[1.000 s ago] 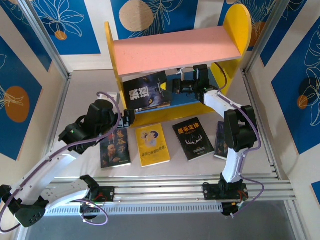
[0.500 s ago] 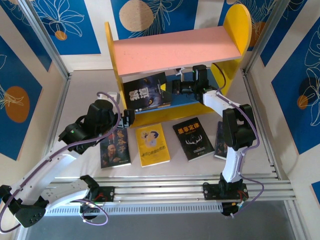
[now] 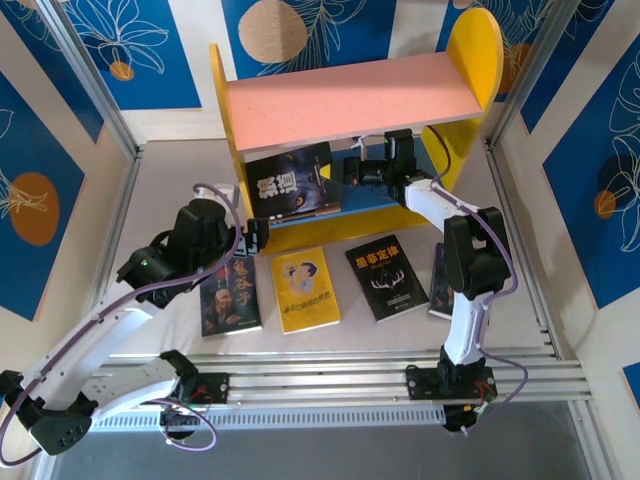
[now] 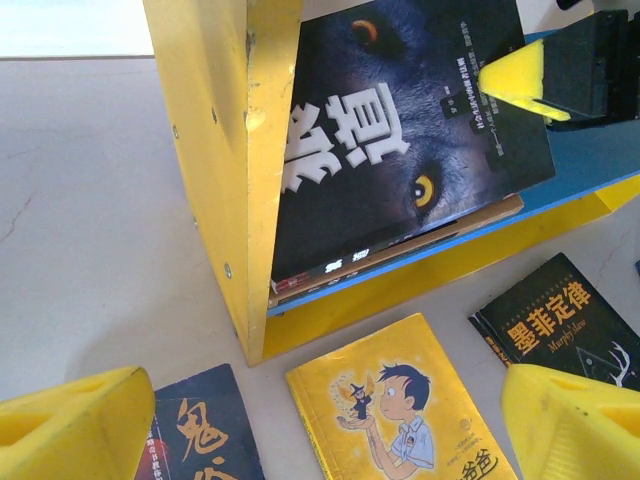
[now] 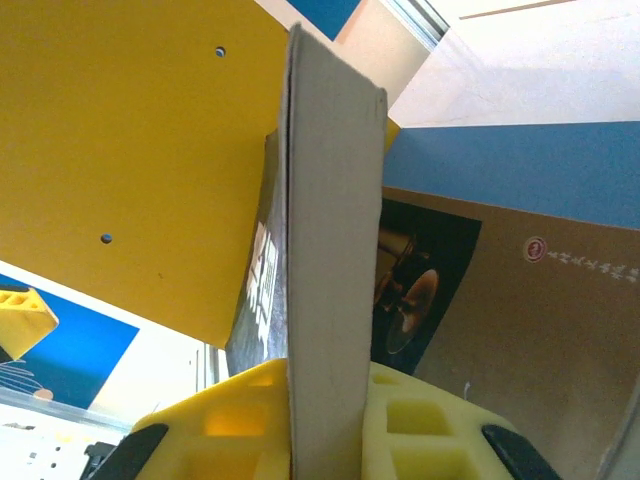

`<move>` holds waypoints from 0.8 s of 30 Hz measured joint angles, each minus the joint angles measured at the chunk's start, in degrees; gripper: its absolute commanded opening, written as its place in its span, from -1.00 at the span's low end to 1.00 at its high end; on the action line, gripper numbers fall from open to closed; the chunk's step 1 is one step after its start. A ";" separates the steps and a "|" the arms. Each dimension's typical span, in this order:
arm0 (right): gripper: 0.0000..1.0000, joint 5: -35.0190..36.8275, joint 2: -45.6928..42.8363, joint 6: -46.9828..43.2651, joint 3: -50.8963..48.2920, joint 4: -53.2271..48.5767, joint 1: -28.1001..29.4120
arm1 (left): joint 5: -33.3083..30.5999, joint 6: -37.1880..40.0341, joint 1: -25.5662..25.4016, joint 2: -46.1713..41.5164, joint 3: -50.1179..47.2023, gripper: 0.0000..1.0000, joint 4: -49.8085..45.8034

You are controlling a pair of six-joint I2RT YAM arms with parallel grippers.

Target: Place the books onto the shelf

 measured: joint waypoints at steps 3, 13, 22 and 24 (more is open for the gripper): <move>-1.00 -0.02 0.50 -0.02 0.09 -0.07 0.00 | 0.02 0.00 0.11 0.00 0.00 0.79 0.00; -1.00 -0.74 0.68 -0.28 1.49 -1.62 0.02 | 0.63 0.00 0.37 0.00 0.00 0.79 0.02; -1.00 -1.97 0.68 -1.03 1.73 -2.62 -0.22 | 1.05 0.00 0.46 -0.11 0.00 0.79 0.04; -1.00 -2.10 0.68 -1.40 1.73 -3.30 -0.22 | 1.05 0.00 0.46 -0.11 0.00 0.79 0.02</move>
